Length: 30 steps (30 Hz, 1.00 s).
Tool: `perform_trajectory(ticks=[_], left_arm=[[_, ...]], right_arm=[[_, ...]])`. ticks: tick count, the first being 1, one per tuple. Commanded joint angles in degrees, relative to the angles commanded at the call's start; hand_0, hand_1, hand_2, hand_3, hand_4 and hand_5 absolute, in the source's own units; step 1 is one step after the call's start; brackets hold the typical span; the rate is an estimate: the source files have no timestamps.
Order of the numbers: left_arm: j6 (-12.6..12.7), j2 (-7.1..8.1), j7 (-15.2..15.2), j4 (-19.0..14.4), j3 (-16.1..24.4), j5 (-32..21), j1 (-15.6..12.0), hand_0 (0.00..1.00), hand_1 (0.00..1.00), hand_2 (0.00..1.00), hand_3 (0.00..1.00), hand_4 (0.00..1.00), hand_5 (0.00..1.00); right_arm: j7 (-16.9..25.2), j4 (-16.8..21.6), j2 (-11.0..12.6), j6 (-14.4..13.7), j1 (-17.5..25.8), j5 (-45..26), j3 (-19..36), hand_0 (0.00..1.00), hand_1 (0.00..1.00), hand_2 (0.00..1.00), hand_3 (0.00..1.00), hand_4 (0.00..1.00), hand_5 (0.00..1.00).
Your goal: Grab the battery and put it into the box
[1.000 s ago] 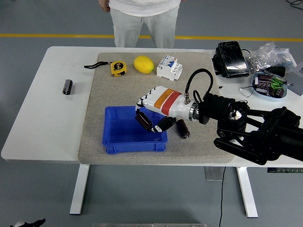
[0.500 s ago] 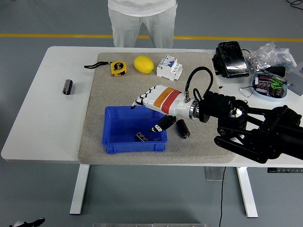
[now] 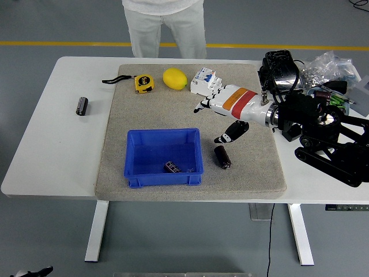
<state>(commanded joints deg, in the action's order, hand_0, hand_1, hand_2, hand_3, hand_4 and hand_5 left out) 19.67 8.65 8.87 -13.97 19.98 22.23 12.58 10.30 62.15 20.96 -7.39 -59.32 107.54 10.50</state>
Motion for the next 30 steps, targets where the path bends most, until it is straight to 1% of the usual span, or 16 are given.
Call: perform_trajectory(ticks=[2, 5, 11, 17, 21, 27, 30], left_arm=[[-0.04, -0.13, 0.01, -0.04, -0.06, -0.07, -0.01, 0.693, 0.632, 0.724, 0.622, 0.641, 0.483], [-0.12, -0.24, -0.05, -0.07, -0.11, -0.17, -0.04, 0.693, 0.632, 0.724, 0.622, 0.641, 0.483], [-0.19, -0.42, -0.13, -0.14, -0.25, -0.30, -0.14, 0.696, 0.640, 0.725, 0.622, 0.640, 0.482], [-0.24, -0.49, -0.12, -0.22, -0.29, -0.27, -0.16, 0.702, 0.648, 0.726, 0.622, 0.640, 0.482], [-0.28, -0.52, -0.07, -0.23, -0.13, -0.10, -0.27, 0.702, 0.652, 0.725, 0.622, 0.640, 0.481], [-0.38, -0.61, 0.13, -0.33, 0.02, 0.36, -0.32, 0.704, 0.657, 0.726, 0.622, 0.640, 0.481], [-0.43, -0.63, 0.20, -0.34, 0.16, 0.56, -0.35, 0.704, 0.657, 0.726, 0.622, 0.640, 0.481]], right_arm=[[0.32, -0.94, -0.09, 1.07, 0.57, 1.32, -0.97, 0.699, 0.690, 0.751, 0.780, 0.983, 0.302], [0.48, -1.32, -0.06, 2.22, 1.13, 2.62, -2.40, 0.699, 0.690, 0.751, 0.780, 0.983, 0.302], [0.75, -2.40, -0.92, 2.01, 1.96, 1.68, -4.13, 0.712, 0.696, 0.758, 0.784, 0.995, 0.308], [0.77, -6.04, -2.62, 1.64, 2.63, 0.03, -4.59, 0.720, 0.698, 0.760, 0.785, 0.995, 0.308], [0.67, -7.76, -3.58, 1.70, 3.02, -0.58, -4.89, 0.724, 0.703, 0.765, 0.786, 0.998, 0.309], [0.52, -11.65, -5.36, 1.59, 3.40, -2.39, -4.79, 0.730, 0.704, 0.767, 0.789, 0.998, 0.315], [0.50, -12.84, -5.83, 1.79, 3.36, -2.86, -4.93, 0.730, 0.704, 0.767, 0.789, 0.998, 0.315]])
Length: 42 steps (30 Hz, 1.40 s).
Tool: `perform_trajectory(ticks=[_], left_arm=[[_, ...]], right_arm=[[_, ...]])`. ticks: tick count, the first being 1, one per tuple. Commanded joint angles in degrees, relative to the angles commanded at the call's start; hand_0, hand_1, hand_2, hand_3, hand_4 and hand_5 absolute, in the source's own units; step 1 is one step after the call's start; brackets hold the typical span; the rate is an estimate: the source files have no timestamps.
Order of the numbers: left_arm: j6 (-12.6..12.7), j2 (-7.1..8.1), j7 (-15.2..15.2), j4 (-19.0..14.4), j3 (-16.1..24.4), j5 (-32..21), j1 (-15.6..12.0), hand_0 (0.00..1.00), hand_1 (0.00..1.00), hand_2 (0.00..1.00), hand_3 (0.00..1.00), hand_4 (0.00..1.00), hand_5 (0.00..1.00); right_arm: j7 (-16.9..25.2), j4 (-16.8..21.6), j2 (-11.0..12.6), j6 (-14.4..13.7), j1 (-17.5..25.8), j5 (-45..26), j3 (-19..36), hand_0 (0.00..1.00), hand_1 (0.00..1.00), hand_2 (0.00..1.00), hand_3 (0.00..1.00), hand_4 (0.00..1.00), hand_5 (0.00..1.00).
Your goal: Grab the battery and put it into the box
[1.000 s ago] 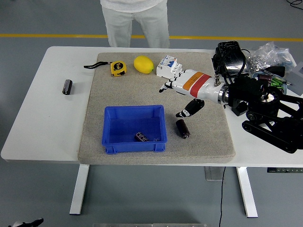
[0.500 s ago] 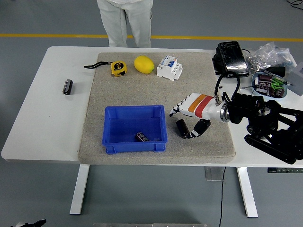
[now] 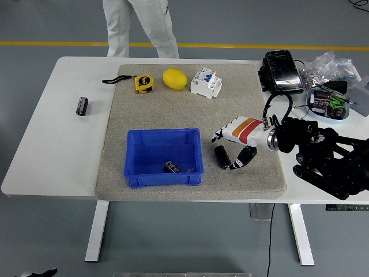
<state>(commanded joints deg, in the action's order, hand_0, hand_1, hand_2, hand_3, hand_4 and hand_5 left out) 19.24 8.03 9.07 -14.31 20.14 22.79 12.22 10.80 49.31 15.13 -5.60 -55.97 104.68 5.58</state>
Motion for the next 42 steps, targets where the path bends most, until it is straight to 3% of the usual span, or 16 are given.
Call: perform_trajectory(ticks=[12, 19, 20, 25, 26, 31, 32, 42], left_arm=[[-0.08, 0.14, -0.12, 0.10, 0.03, -0.26, 0.17, 0.699, 0.658, 0.725, 0.623, 0.640, 0.481], [-0.06, 0.07, -0.16, 0.05, -0.29, -0.61, 0.24, 0.695, 0.657, 0.724, 0.623, 0.640, 0.481], [-0.06, 0.05, -0.18, 0.04, -0.35, -0.69, 0.25, 0.699, 0.661, 0.726, 0.623, 0.641, 0.483], [-0.10, 0.06, -0.30, 0.02, -0.50, -1.05, 0.30, 0.699, 0.661, 0.726, 0.623, 0.641, 0.483], [-0.11, 0.07, -0.31, 0.03, -0.51, -1.09, 0.32, 0.698, 0.662, 0.724, 0.623, 0.640, 0.481], [-0.11, 0.13, -0.31, 0.09, -0.40, -1.06, 0.36, 0.698, 0.662, 0.724, 0.623, 0.640, 0.481], [-0.12, 0.14, -0.30, 0.10, -0.36, -1.06, 0.36, 0.694, 0.659, 0.722, 0.623, 0.640, 0.482], [-0.18, 0.14, -0.22, 0.13, -0.22, -0.99, 0.32, 0.693, 0.657, 0.722, 0.623, 0.640, 0.482]], right_arm=[[-0.16, 1.21, -0.02, 0.22, 0.41, -0.13, -0.63, 0.740, 0.706, 0.769, 0.790, 0.998, 0.343], [-1.10, -0.40, -1.10, -1.15, 1.29, -0.47, -0.75, 0.730, 0.706, 0.770, 0.790, 0.998, 0.345], [-1.10, -0.79, -1.27, -1.68, 1.41, -0.68, -0.77, 0.646, 0.674, 0.755, 0.778, 0.998, 0.348], [-1.09, -1.91, -1.60, -4.01, 1.57, -1.22, -0.77, 0.646, 0.674, 0.755, 0.778, 0.998, 0.348], [-1.01, -1.96, -1.59, -4.30, 1.55, -1.29, -0.79, 0.487, 0.571, 0.662, 0.667, 0.987, 0.338], [-0.75, -1.63, -1.41, -4.45, 1.56, -1.36, -0.88, 0.487, 0.571, 0.662, 0.667, 0.987, 0.338], [-0.76, -1.61, -1.43, -4.41, 1.59, -1.39, -0.91, 0.404, 0.509, 0.574, 0.606, 0.928, 0.303], [-0.99, -1.59, -1.40, -4.44, 1.91, -1.31, -1.30, 0.374, 0.492, 0.561, 0.583, 0.908, 0.289]])
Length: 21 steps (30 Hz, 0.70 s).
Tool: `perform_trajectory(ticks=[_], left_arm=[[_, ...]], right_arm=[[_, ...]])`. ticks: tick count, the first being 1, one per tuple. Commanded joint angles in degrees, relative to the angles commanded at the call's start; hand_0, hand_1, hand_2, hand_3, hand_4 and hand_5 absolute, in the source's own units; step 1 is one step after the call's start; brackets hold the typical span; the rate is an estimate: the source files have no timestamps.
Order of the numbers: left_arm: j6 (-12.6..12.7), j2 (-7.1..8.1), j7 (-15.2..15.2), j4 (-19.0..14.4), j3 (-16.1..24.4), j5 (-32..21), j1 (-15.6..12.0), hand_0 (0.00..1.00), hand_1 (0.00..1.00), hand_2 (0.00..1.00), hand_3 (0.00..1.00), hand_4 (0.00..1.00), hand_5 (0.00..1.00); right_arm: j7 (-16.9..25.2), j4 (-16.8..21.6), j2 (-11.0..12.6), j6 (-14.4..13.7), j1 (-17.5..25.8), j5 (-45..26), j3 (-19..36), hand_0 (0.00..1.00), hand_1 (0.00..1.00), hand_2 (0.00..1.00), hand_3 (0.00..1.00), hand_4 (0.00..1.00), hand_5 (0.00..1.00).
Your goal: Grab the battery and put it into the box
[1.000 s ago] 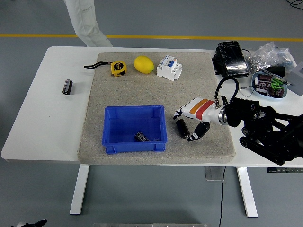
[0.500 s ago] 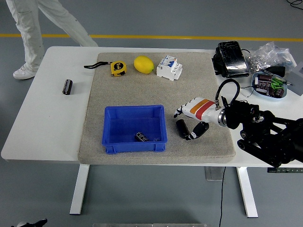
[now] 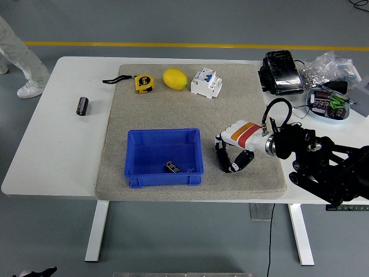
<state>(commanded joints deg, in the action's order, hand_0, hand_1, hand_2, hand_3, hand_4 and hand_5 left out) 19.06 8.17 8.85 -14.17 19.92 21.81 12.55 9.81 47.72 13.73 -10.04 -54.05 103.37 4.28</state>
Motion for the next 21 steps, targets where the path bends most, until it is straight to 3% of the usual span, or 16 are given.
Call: perform_trajectory(ticks=[1, 2, 21], left_arm=[[0.00, -0.01, -0.02, 0.00, -0.04, -0.09, -0.01, 0.693, 0.657, 0.722, 0.623, 0.640, 0.482], [0.00, -0.02, -0.03, 0.00, -0.06, -0.15, -0.02, 0.692, 0.659, 0.721, 0.623, 0.639, 0.481], [-0.47, 0.31, 0.38, 0.08, 0.98, 1.95, -0.37, 0.689, 0.656, 0.720, 0.621, 0.639, 0.482]], right_arm=[[-0.08, 0.03, 0.03, -0.15, 0.00, 0.02, 0.00, 0.374, 0.492, 0.561, 0.583, 0.908, 0.289], [-0.14, 0.06, 0.06, -0.24, 0.00, 0.03, 0.02, 0.346, 0.448, 0.519, 0.513, 0.848, 0.256], [-0.71, 1.99, 2.30, -0.80, -0.39, -0.10, 5.92, 0.330, 0.429, 0.496, 0.495, 0.814, 0.219]])
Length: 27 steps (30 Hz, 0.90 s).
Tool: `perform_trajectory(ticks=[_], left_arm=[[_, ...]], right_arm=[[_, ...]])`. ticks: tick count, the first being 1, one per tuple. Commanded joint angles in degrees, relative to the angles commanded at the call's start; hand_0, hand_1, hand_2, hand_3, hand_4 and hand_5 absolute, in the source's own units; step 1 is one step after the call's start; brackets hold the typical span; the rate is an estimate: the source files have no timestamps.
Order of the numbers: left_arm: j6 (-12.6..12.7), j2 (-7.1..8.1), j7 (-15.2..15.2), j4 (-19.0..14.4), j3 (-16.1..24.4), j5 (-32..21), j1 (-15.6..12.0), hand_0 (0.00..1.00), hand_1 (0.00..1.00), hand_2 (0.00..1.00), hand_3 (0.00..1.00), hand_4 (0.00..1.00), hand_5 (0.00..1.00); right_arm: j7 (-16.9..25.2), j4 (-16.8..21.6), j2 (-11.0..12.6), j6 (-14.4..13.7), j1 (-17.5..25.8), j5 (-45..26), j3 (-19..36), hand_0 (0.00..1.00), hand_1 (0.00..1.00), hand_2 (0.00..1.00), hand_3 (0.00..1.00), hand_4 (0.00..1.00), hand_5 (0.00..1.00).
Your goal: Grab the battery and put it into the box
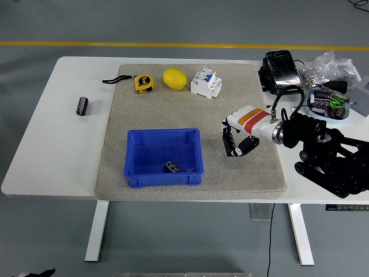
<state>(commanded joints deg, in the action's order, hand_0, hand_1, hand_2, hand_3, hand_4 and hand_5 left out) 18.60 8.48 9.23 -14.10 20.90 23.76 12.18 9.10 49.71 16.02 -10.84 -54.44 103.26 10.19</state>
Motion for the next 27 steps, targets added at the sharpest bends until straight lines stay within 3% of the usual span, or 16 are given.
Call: perform_trajectory(ticks=[7, 13, 21, 27], left_arm=[[-0.25, 0.11, 0.22, -0.05, 0.34, 1.51, -0.15, 0.688, 0.653, 0.721, 0.622, 0.639, 0.482], [-0.33, 0.20, 0.35, -0.03, 0.65, 1.98, -0.35, 0.687, 0.653, 0.719, 0.622, 0.638, 0.483], [-0.38, 0.12, 0.52, -0.04, 1.01, 2.59, -0.39, 0.686, 0.650, 0.719, 0.622, 0.638, 0.485], [-0.44, 0.13, 0.51, -0.14, 0.68, 2.28, 0.07, 0.686, 0.647, 0.719, 0.622, 0.637, 0.487]], right_arm=[[-0.51, 3.46, 0.54, -0.32, -0.24, 0.83, 3.49, 0.343, 0.430, 0.497, 0.495, 0.807, 0.212], [-1.24, 9.91, 1.11, -1.04, -0.56, 1.61, 4.71, 0.350, 0.433, 0.498, 0.497, 0.801, 0.209], [-2.07, 16.11, 0.00, -1.38, -1.53, 1.60, 0.56, 0.384, 0.437, 0.499, 0.500, 0.810, 0.213], [-2.27, 15.19, -2.76, -0.90, -3.33, 1.84, -3.51, 0.386, 0.441, 0.508, 0.505, 0.813, 0.218]])
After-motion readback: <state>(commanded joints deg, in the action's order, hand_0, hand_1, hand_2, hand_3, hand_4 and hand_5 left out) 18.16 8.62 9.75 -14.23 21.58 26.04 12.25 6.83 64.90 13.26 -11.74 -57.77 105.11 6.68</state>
